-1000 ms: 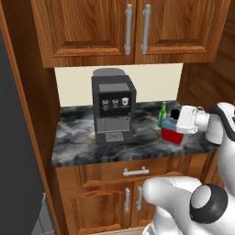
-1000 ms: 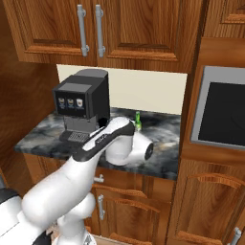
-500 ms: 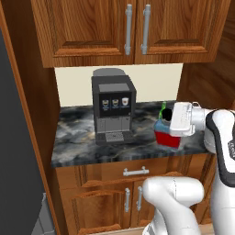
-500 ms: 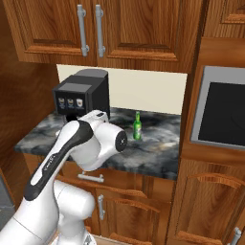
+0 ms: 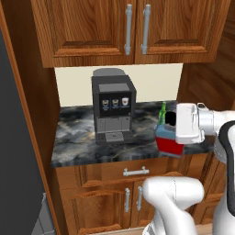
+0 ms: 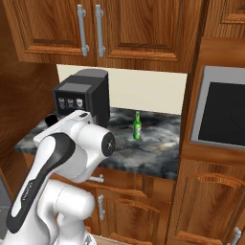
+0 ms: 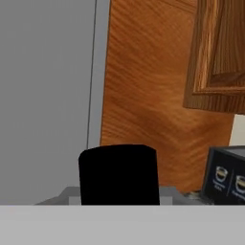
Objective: Place the liquor and beer on the top shelf of the fridge to keep them out of children's reach, and place the sweet potato on lower shelves for easy access.
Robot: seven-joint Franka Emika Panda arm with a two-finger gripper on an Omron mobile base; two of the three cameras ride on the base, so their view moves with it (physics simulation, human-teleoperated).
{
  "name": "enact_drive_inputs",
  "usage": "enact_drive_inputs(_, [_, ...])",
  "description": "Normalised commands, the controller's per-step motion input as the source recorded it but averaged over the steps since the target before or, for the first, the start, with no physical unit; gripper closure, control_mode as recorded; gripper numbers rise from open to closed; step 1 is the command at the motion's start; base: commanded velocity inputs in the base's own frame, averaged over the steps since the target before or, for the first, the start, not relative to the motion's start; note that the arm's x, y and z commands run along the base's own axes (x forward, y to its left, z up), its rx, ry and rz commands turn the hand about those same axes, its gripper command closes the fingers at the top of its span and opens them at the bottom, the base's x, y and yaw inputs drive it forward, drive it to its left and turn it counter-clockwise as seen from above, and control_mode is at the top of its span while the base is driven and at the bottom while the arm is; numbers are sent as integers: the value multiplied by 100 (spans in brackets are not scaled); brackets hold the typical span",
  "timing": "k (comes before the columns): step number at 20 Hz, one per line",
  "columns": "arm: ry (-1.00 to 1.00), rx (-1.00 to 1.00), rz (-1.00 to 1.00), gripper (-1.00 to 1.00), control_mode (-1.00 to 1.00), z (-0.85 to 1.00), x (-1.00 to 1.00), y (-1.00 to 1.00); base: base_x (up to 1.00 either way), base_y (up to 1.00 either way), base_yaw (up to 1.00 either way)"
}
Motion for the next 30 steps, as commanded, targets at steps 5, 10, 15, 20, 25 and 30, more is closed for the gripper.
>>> enact_drive_inputs(5, [-2,0,5,100,-100,27,-30,0,0,0,0])
enact_drive_inputs(10, [0,0,2,100,-100,1,-23,0,0,0,0])
enact_drive_inputs(15, [0,0,1,100,100,0,-7,0,-20,1,4])
enact_drive_inputs(20, [0,0,0,100,100,0,0,0,-71,12,30])
enact_drive_inputs(25, [0,0,0,100,100,0,0,0,-57,14,62])
enact_drive_inputs(30, [0,0,0,100,100,0,0,0,-22,40,74])
